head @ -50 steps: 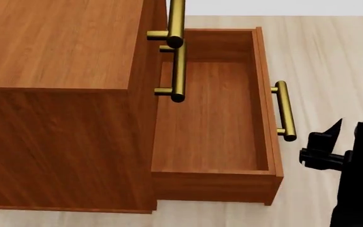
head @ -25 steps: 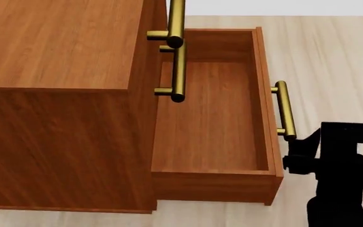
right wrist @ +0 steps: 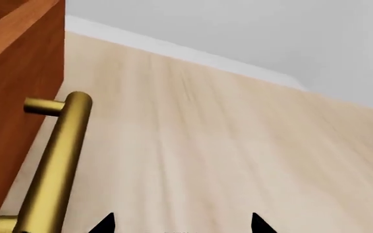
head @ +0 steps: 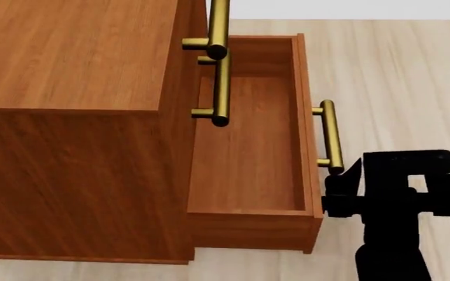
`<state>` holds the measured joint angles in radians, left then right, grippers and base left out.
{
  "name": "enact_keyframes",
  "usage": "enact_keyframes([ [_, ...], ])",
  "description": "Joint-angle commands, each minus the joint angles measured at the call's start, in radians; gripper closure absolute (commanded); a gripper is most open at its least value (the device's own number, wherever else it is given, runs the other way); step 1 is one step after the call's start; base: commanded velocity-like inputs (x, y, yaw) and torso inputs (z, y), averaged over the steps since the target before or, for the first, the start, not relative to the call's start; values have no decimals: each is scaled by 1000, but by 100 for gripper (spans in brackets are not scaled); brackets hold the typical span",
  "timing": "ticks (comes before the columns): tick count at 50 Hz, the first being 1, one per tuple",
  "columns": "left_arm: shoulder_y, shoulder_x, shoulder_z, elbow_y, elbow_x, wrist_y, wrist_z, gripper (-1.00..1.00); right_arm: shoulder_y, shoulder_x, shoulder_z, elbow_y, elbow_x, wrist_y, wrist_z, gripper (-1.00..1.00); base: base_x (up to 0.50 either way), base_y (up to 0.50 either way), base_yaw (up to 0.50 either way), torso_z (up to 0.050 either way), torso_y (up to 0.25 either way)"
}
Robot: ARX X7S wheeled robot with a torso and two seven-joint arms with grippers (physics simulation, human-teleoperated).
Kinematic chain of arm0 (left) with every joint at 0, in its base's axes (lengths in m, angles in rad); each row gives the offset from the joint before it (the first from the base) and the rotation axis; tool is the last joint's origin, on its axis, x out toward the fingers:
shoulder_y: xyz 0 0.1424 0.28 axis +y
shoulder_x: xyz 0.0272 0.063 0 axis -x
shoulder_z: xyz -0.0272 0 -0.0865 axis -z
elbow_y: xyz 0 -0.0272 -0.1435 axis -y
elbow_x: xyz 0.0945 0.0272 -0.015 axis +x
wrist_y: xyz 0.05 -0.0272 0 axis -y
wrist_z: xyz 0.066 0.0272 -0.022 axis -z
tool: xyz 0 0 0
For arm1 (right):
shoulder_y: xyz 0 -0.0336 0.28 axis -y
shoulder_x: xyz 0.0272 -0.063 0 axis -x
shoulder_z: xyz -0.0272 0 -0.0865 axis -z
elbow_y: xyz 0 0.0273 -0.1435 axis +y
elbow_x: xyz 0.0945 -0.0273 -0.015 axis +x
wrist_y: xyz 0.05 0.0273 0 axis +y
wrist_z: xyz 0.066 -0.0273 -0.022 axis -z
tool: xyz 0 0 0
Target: Close the bottom drawer of the cabinet and open the top drawer.
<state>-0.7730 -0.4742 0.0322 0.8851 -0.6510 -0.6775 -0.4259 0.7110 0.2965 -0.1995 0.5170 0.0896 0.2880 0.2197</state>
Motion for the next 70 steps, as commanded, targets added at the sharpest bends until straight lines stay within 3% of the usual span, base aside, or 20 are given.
enact_keyframes([
  [1, -1, -1, -2, 2, -8, 4, -6, -100, -27, -34, -33, -34, 25, -7, -25, -100, 0, 0, 0, 0, 0],
  [49, -28, -19, 5, -8, -35, 7, -16, -100, 20, -168, -179, -111, 73, 30, -147, -100, 0, 0, 1, 0, 0],
  [70, -21, -24, 1, 0, -48, 14, -28, -100, -25, -174, -190, -285, 177, 108, -205, -100, 0, 0, 1, 0, 0],
])
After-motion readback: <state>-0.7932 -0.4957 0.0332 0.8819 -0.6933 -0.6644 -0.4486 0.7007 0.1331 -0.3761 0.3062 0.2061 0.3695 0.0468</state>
